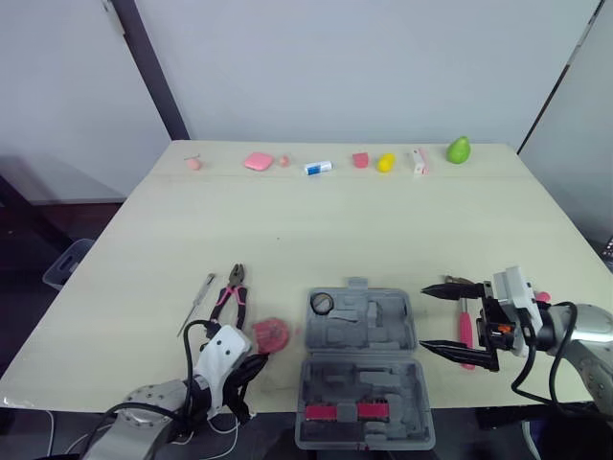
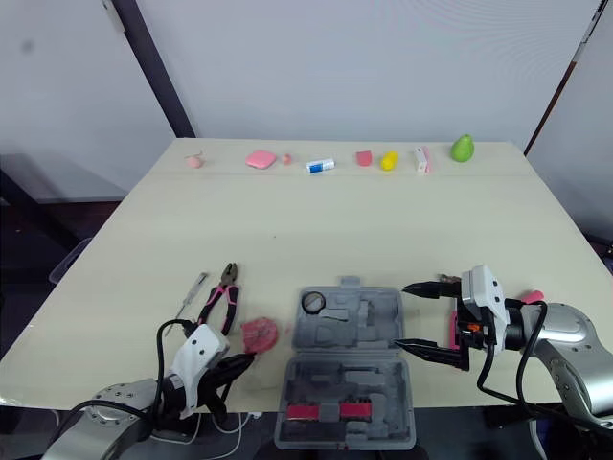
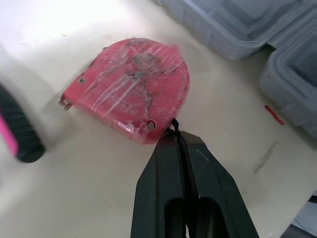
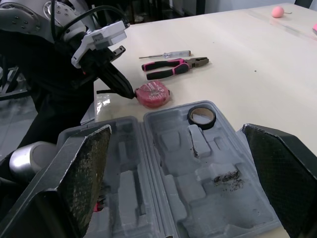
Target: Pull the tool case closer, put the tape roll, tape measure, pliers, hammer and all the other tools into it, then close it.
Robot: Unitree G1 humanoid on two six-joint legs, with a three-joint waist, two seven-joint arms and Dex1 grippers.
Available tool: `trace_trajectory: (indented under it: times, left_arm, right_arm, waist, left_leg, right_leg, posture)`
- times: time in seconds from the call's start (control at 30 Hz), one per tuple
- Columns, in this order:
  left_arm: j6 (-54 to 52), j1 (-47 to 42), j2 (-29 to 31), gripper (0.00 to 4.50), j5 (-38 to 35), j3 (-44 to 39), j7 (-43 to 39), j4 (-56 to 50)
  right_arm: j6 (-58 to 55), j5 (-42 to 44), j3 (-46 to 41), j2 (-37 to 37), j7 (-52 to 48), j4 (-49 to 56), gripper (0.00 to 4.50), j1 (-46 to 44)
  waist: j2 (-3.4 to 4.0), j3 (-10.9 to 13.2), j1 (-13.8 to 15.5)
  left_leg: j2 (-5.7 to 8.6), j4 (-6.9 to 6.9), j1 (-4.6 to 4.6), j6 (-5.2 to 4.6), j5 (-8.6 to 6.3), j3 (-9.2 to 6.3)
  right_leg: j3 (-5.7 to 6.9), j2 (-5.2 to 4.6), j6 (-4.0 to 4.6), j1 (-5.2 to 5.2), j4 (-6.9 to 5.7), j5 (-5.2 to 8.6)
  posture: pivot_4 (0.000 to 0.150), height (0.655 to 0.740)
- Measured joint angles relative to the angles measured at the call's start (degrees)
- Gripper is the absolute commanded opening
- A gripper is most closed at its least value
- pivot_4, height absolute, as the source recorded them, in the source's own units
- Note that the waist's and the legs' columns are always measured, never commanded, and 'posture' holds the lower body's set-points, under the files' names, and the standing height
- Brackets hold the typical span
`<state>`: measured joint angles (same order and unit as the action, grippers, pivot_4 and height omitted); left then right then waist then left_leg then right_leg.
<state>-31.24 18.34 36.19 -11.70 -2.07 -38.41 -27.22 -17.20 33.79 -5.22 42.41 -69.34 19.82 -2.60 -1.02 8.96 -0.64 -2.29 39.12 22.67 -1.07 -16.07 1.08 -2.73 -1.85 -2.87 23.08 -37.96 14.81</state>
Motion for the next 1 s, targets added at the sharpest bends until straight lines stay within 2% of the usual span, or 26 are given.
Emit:
trace_trajectory:
  times: [0.07,0.13,0.3,0.33,0.37,0.43,0.47,0.5,0.73,0.87,1.0]
  left_arm:
    - [0.00,0.00,0.01,0.04,-0.35,0.00,-0.25,-0.10]
    - [0.23,0.21,0.64,0.57,-0.78,-0.01,-0.88,-0.20]
    - [0.55,1.14,1.53,2.73,-2.30,-0.28,-2.96,-0.27]
    - [0.54,1.27,1.76,2.96,-3.14,-0.55,-3.53,-0.33]
    - [0.55,1.87,2.36,3.41,-4.13,-1.47,-4.50,-0.56]
    - [0.79,2.92,3.26,3.72,-4.98,-2.76,-5.89,-0.65]
    - [1.17,3.41,3.55,4.19,-5.57,-3.27,-6.60,-0.67]
    - [2.19,4.56,4.69,4.47,-6.67,-5.12,-8.33,-0.78]
    - [5.97,4.59,6.93,4.47,-9.87,-8.48,-14.54,-0.20]
    - [12.28,-2.59,10.64,4.47,-9.59,-8.27,-21.34,7.53]
    - [16.03,-8.87,11.46,4.47,-8.49,-5.80,-25.09,14.21]
  right_arm:
    - [0.25,-0.13,0.00,0.00,-0.16,-0.33,4.50,0.06]
    - [0.86,-0.30,0.00,-0.01,-0.31,-0.74,4.50,0.23]
    - [1.74,-0.65,0.00,-0.02,-0.39,-1.32,4.50,0.71]
    - [1.88,-0.68,0.00,-0.03,-0.39,-1.42,4.50,0.73]
    - [2.16,-0.74,0.00,-0.03,-0.39,-1.72,4.50,0.80]
    - [2.32,-0.78,0.01,-0.07,-0.35,-1.95,4.50,1.03]
    - [2.36,-0.78,0.01,-0.11,-0.31,-1.95,4.50,1.03]
    - [2.39,-0.78,0.00,-0.12,-0.25,-1.95,4.50,1.05]
    - [2.41,-0.79,0.01,-0.29,0.19,-1.95,4.50,1.04]
    - [2.33,-0.76,0.01,-0.45,1.24,-1.40,4.50,1.08]
    - [2.25,-0.74,0.07,-0.48,1.85,-0.45,4.50,1.17]
  waist:
    - [0.00,0.00,-0.01]
    - [0.00,0.00,0.00]
    - [0.00,0.00,-0.01]
    - [0.00,0.00,-0.01]
    - [0.00,0.00,-0.01]
    - [0.00,0.00,-0.02]
    - [-0.01,0.02,-0.03]
    - [-0.02,0.03,-0.09]
    - [-0.01,0.06,0.10]
    - [0.05,0.09,0.10]
    - [0.03,0.10,0.05]
  left_leg:
    - [0.00,0.00,0.00,0.00,0.00,0.00]
    - [0.00,0.00,0.00,0.00,0.00,0.00]
    - [-0.01,0.00,0.00,0.00,0.00,0.01]
    - [-0.01,0.00,0.00,0.00,0.00,0.00]
    - [-0.01,0.00,-0.01,0.00,0.00,0.01]
    - [-0.01,0.00,-0.01,0.00,0.00,0.01]
    - [-0.02,0.00,0.00,0.00,0.00,0.01]
    - [-0.04,0.00,0.00,0.00,0.00,0.01]
    - [-0.02,0.01,-0.01,0.00,0.00,0.04]
    - [0.05,0.01,-0.01,0.00,0.00,0.03]
    - [0.08,0.00,0.02,0.00,0.00,0.06]
  right_leg:
    - [0.00,0.00,0.00,0.00,0.00,0.00]
    - [0.00,0.00,0.00,0.00,0.00,0.00]
    - [-0.01,-0.01,0.03,0.00,0.00,0.02]
    - [0.00,-0.01,0.04,0.00,0.00,0.02]
    - [0.00,0.00,0.04,0.00,0.00,0.03]
    - [0.00,0.00,0.05,0.00,0.00,0.03]
    - [0.00,0.00,0.05,0.01,-0.01,0.04]
    - [0.00,0.01,0.06,0.01,0.00,0.04]
    - [0.00,-0.01,0.08,0.01,0.00,0.05]
    - [0.03,0.08,0.09,0.02,-0.01,0.05]
    - [0.03,0.08,-0.05,0.02,0.02,-0.03]
  posture:
    - [0.150,0.7400]
    - [0.150,0.7400]
    - [0.150,0.7400]
    - [0.150,0.7400]
    - [0.150,0.7400]
    - [0.150,0.7400]
    - [0.150,0.7400]
    - [0.150,0.7400]
    - [0.150,0.7400]
    - [0.150,0.7400]
    - [0.150,0.7400]
